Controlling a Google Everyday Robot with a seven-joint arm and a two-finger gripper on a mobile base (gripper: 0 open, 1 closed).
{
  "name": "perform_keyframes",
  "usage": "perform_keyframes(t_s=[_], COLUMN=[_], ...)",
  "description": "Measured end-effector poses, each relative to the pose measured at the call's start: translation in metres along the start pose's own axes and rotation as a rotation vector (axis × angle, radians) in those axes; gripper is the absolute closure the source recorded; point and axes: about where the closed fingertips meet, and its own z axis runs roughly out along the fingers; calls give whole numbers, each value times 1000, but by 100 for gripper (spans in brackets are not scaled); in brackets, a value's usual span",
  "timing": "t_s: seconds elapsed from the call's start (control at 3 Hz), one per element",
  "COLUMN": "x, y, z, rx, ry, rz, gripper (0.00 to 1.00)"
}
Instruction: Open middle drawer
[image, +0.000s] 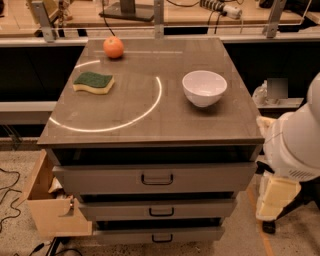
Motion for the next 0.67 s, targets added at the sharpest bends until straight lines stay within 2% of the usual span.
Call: perform_keyframes(t_s=[0.33,0.67], x=[3,3], y=[32,32], z=[28,28], rx=[-30,-30], ry=[13,13], rz=[-54,-55], gripper=[0,0])
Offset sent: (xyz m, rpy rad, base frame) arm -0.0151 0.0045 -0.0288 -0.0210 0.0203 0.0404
